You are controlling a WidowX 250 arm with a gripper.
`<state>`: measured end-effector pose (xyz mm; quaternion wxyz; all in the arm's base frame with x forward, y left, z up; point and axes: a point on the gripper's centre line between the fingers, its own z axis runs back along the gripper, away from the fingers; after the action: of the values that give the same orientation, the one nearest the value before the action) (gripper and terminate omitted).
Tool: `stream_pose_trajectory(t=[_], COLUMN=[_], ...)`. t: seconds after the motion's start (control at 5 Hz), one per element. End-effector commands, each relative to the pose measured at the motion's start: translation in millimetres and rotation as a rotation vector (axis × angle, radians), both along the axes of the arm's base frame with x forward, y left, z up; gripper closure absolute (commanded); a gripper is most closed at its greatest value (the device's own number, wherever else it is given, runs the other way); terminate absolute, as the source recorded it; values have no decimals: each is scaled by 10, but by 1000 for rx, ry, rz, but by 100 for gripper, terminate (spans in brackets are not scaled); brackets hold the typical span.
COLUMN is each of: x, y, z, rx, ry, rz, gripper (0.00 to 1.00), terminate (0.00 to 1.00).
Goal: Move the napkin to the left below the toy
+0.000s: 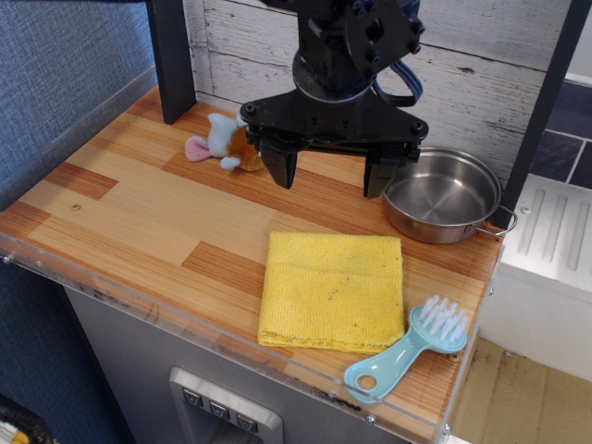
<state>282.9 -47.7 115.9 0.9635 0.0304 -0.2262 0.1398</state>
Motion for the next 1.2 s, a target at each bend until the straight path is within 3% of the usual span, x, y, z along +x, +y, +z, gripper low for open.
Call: stream_pose_trajectory(t=[0.0,1.0], x=[0,86], y=[0,-110], z=[0,-821], rx=[0,-58], ry=[0,210], rz=[0,-38], gripper=[0,0], terminate=[0,0])
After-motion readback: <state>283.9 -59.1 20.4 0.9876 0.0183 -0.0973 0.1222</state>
